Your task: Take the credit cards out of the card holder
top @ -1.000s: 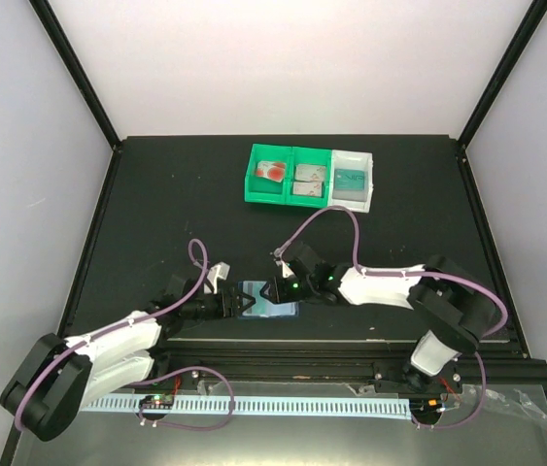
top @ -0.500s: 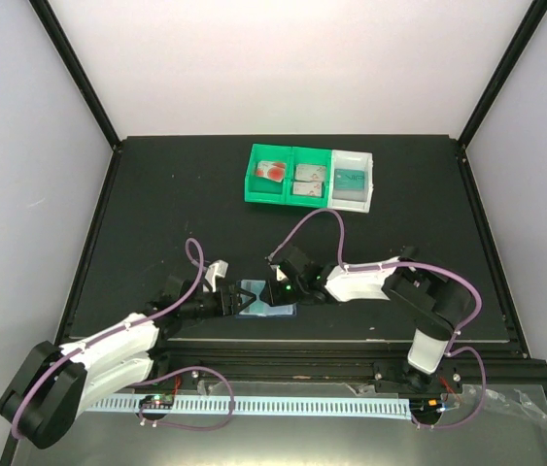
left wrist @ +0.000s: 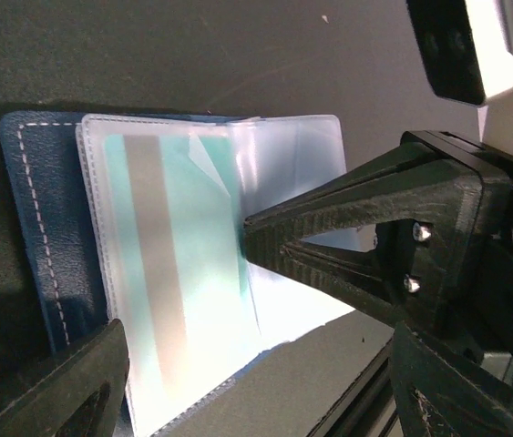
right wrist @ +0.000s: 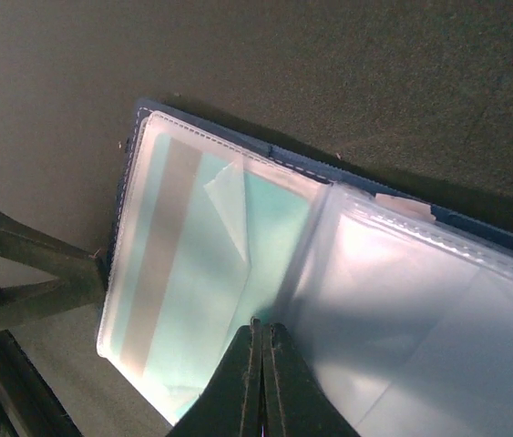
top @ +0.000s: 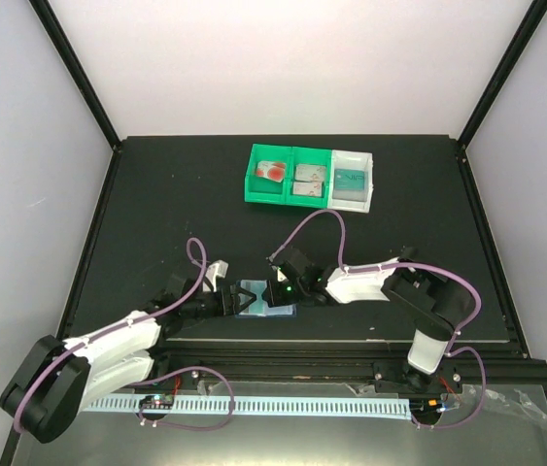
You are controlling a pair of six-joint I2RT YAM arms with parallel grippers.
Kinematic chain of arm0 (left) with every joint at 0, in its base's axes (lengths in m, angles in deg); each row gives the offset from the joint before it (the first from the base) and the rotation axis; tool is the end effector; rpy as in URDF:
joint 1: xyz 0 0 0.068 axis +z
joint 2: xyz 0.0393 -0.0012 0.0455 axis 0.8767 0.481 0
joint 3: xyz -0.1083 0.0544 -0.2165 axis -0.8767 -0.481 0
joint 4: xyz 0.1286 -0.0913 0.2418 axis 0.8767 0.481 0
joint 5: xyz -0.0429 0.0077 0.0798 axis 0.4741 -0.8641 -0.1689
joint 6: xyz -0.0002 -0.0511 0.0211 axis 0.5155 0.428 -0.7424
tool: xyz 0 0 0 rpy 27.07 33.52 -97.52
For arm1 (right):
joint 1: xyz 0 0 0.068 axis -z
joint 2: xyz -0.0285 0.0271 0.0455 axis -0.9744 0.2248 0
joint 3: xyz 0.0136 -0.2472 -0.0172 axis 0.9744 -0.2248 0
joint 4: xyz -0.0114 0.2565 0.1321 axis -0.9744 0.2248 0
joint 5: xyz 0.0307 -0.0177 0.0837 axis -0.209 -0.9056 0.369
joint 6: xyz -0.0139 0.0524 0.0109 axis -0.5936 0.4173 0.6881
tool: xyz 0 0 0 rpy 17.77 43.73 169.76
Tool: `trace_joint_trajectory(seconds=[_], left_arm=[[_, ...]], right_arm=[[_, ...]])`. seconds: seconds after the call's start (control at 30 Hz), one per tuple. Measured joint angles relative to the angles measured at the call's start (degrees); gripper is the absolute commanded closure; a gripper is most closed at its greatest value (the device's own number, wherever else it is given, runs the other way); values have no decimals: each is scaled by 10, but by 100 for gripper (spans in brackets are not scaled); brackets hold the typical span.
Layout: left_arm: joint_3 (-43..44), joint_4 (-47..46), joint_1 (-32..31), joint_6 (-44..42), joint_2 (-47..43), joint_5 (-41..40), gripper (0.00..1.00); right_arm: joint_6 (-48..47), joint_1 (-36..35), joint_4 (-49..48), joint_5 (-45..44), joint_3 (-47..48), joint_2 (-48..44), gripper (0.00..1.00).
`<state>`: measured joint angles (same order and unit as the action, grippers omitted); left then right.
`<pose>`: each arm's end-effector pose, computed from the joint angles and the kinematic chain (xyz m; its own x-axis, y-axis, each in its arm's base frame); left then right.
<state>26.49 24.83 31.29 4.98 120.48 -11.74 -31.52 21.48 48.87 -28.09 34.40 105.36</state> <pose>0.1631 -0.1153 0.0843 -0.9269 -0.1878 -0.3248 0.1467 0.6154 -0.7744 0.1853 0.2861 0.0702 -0.9426 -0.1488 -0.2991 -0.3031 0.7571 0.5787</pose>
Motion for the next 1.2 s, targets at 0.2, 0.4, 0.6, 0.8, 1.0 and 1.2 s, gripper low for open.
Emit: trace_joint_trajectory(seconds=[0.2, 0.4, 0.6, 0.8, 1.0, 1.2], left_arm=[[12, 2, 1, -9, 22, -8, 19], [16, -3, 3, -12, 43, -7, 19], [20, -15, 3, -16, 64, -4, 20], [26, -23, 4, -16, 79, 1, 22], [26, -22, 5, -15, 75, 10, 29], [26, -17, 5, -14, 46, 19, 39]], right_arm=[[2, 0, -12, -1, -7, -1, 99], [2, 0, -21, -1, -12, -2, 99], [2, 0, -30, -1, -17, -3, 99], [2, 0, -31, -1, -17, -3, 99], [2, 0, -34, -1, -18, -3, 99], [7, 0, -40, -1, -22, -3, 99]])
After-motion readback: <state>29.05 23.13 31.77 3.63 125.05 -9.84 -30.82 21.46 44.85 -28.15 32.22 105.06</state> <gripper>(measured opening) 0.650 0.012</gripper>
